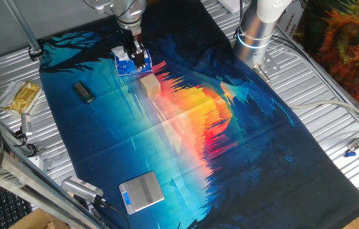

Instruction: Place the block on the scale

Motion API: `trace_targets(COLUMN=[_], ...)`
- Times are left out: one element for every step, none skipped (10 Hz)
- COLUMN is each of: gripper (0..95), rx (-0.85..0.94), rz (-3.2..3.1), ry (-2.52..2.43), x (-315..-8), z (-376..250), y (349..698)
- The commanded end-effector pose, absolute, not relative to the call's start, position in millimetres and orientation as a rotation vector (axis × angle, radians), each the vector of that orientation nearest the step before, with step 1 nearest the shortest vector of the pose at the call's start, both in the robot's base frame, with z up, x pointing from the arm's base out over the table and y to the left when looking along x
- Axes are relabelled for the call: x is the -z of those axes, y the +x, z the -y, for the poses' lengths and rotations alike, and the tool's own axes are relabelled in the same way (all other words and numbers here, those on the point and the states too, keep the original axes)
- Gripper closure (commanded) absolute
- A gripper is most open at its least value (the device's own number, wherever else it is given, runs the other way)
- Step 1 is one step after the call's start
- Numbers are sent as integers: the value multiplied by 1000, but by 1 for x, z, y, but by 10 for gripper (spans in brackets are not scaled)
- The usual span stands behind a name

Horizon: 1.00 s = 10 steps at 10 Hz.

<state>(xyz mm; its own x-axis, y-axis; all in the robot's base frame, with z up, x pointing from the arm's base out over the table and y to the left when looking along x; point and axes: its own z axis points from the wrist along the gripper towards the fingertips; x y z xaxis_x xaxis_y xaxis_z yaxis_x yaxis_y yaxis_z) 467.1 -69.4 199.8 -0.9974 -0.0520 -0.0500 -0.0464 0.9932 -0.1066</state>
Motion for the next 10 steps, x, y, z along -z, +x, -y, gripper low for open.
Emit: trace_targets(gripper=[190, 190, 190, 190, 190, 190, 190, 190, 190, 190], rx=[153, 153, 155, 159, 169, 189, 190, 191, 190, 188], rz=[-3088, -3085, -3085, -3085, -3086, -3090, -3090, -3090, -3089, -3092], ry=[-82, -91, -99, -113, -125, -147, -156, -167, -173, -181], x=[-201, -201, -202, -202, -202, -202, -203, -204, -204, -204], z=[69, 70, 70, 70, 70, 70, 71, 71, 71, 71], y=[466, 466, 466, 466, 466, 466, 466, 466, 466, 466])
